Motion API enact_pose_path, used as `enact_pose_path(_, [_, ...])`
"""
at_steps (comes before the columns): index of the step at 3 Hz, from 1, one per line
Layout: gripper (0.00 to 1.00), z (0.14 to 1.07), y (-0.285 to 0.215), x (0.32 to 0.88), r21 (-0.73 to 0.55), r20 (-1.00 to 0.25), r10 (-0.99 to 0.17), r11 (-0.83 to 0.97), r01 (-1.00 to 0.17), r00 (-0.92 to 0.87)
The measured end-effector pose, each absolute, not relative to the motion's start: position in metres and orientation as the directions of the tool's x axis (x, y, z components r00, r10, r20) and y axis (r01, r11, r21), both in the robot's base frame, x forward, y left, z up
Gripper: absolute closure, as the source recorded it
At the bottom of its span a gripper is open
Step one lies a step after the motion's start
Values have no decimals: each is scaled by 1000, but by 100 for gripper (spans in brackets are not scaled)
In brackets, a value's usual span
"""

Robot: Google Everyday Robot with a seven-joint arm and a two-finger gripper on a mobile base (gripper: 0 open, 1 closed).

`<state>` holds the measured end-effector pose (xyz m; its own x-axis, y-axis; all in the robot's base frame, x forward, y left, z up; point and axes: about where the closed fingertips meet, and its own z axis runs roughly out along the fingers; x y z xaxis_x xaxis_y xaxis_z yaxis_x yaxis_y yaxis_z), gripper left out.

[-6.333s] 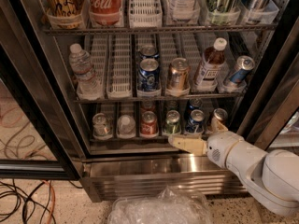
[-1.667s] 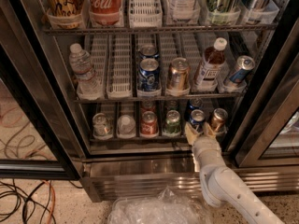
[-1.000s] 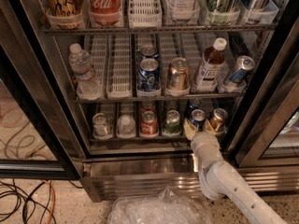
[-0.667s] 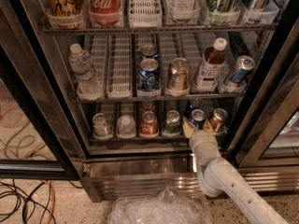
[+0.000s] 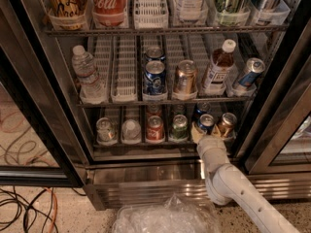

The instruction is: Pick pepsi can from bottom shelf of fridge

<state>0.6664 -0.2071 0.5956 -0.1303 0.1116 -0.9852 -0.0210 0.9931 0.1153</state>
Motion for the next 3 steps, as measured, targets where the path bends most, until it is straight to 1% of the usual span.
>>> enact_pose_path(1, [99, 610, -207, 657, 146, -982, 139, 988, -49, -127])
enact_pose_path(3, [100, 619, -204, 653, 151, -982, 142, 986, -73, -122])
